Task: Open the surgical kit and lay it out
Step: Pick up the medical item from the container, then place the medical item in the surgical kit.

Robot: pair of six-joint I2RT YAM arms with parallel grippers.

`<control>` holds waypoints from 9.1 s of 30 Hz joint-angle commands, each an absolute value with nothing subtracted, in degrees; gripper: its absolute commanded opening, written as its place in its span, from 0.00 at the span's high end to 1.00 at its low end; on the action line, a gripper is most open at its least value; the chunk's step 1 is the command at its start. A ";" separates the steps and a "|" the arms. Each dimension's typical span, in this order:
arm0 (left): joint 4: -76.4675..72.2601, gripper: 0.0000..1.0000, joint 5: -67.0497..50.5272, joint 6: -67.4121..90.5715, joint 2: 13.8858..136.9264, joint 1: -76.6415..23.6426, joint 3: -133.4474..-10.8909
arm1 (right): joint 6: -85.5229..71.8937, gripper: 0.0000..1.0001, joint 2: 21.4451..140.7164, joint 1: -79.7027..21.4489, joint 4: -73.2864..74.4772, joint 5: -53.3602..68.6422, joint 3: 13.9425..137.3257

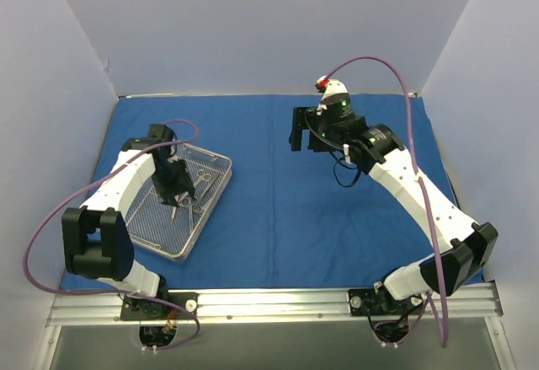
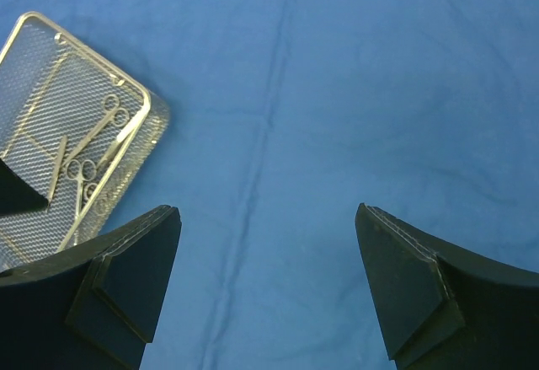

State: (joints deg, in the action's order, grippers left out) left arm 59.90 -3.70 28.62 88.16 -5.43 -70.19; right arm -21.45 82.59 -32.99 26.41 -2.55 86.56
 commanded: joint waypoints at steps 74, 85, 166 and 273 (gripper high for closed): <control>62.76 0.98 -8.51 25.22 86.84 -7.56 -83.32 | -20.39 0.18 98.16 -30.41 24.44 18.00 99.30; 55.46 0.98 -20.74 30.41 87.71 -13.71 -84.90 | -27.59 0.31 111.43 -35.24 18.46 29.71 110.30; 40.00 0.30 -49.87 21.10 81.12 -10.10 -80.69 | -5.98 1.00 103.90 -31.56 29.35 58.16 100.04; 34.72 0.98 -53.35 32.61 90.70 -22.59 -85.87 | -5.01 0.62 91.85 -42.19 39.64 16.61 95.72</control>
State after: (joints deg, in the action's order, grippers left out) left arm 38.54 -50.68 31.48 91.85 -23.14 -85.62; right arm -6.04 91.94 -41.74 40.42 16.16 96.01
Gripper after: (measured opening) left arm 0.045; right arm 0.389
